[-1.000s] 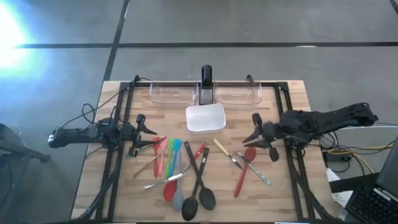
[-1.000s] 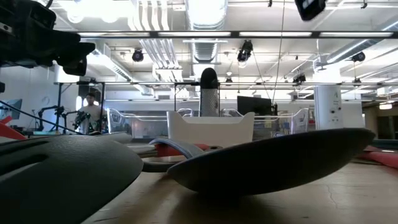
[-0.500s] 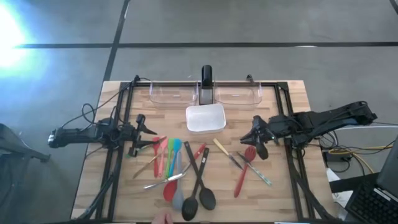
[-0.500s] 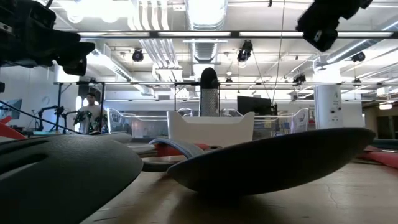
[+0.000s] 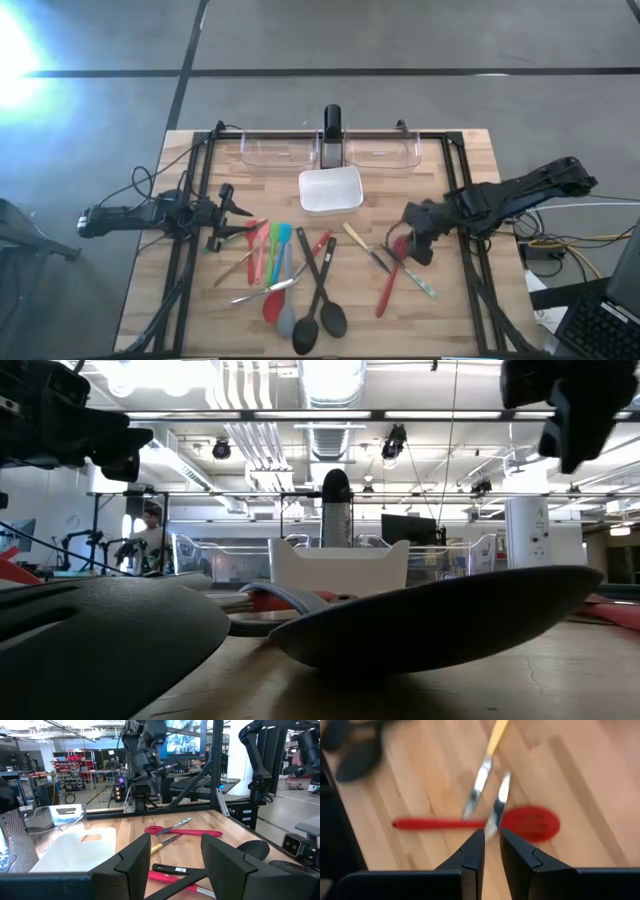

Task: Pick & Place Kitchen Items
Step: Put the green patterned table knife into the white bin

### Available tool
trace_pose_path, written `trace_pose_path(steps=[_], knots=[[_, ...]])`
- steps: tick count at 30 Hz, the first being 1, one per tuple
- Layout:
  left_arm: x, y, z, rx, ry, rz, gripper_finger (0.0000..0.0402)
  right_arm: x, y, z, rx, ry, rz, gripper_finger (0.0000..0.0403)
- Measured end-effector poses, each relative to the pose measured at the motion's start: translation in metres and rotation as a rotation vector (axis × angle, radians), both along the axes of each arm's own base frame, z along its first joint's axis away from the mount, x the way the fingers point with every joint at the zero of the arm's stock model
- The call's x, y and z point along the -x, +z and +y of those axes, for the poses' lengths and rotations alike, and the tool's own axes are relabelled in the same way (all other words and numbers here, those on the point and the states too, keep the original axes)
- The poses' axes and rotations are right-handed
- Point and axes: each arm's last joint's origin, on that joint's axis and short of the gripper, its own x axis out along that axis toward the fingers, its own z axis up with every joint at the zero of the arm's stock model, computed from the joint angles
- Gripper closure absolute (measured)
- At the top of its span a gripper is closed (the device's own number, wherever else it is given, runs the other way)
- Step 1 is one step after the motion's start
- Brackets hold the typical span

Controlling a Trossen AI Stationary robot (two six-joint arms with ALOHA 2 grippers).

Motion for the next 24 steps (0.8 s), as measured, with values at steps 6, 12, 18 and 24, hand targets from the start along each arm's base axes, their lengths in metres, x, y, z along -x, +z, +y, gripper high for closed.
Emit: trace_pose_path(steps=[6,12,18,24], knots=[[0.000,0.000,0.000,0.000,0.000,0.000,0.0223,-0.001,-0.016,0.027,-0.021,0.011,0.066,0.0346],[0.000,0.000,0.000,0.000,0.000,0.000,0.0223,-0.006,-0.035,0.049,-0.043,-0.010,0.114,0.0346],[0.000,0.000,0.000,0.000,0.000,0.000,0.0223,-0.018,-0.057,0.061,-0.029,-0.027,0.175,0.0346],[0.000,0.000,0.000,0.000,0.000,-0.001,0.0223,-0.025,-0.077,0.065,0.008,-0.059,0.261,0.0346]])
